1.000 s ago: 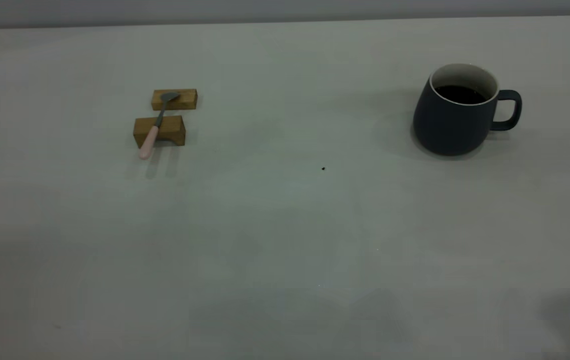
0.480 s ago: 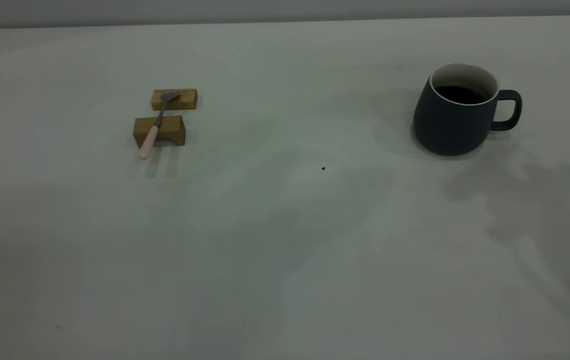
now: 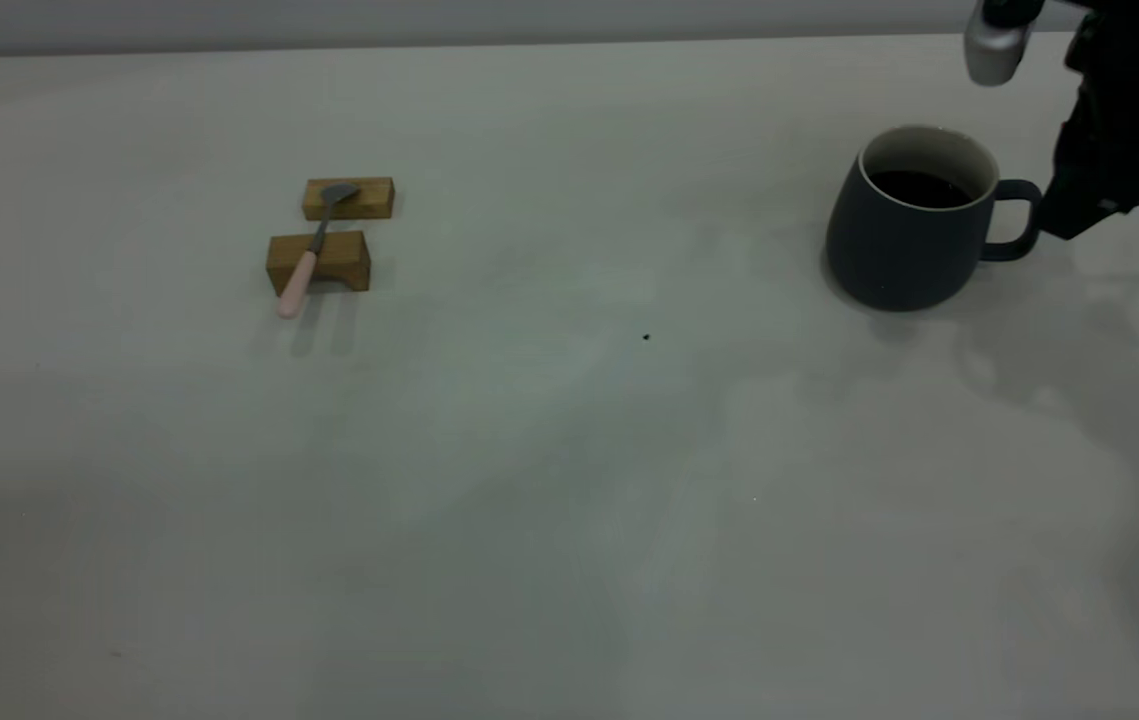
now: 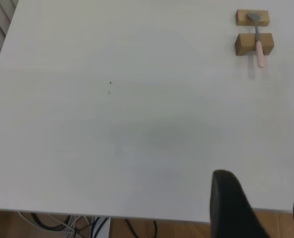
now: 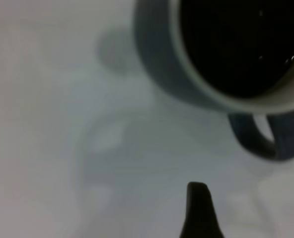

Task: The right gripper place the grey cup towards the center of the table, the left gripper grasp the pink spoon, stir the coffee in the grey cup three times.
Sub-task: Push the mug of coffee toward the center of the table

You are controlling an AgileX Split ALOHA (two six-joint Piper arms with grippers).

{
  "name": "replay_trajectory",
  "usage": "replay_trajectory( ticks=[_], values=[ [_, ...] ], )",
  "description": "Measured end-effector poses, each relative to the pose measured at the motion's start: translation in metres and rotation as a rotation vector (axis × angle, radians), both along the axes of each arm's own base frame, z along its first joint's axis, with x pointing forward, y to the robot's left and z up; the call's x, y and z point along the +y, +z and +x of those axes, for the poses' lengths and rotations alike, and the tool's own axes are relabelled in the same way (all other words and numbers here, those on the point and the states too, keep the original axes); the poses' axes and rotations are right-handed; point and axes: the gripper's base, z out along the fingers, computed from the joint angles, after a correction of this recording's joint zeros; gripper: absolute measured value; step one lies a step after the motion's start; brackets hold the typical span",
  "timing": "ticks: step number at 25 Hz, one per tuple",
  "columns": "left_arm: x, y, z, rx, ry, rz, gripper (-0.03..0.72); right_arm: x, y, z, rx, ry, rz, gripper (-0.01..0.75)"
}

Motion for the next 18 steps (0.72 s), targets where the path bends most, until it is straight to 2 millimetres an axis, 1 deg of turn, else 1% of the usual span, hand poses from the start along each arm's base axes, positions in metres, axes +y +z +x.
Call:
replay_trajectory(
  ticks=[2,8,13,16,18],
  values=[
    [0.000,0.000,0.000,0.001,0.000,0.000,0.388,-0.004,-0.011,0.010,0.000,0.004,-0.002,0.547],
    [0.000,0.000,0.000,0.001,0.000,0.000,0.388,-0.009,-0.034,0.025,-0.012,0.072,-0.032,0.541],
    [0.000,0.000,0.000,0.001,0.000,0.000,0.388,-0.010,-0.048,0.031,-0.060,0.084,-0.044,0.539],
    [0.000,0.000,0.000,0.001,0.000,0.000,0.388,-0.009,-0.053,0.032,-0.078,0.077,-0.045,0.539],
    [0.000,0.000,0.000,0.001,0.000,0.000,0.388,-0.005,-0.055,0.032,-0.079,0.084,-0.044,0.539]
  ],
)
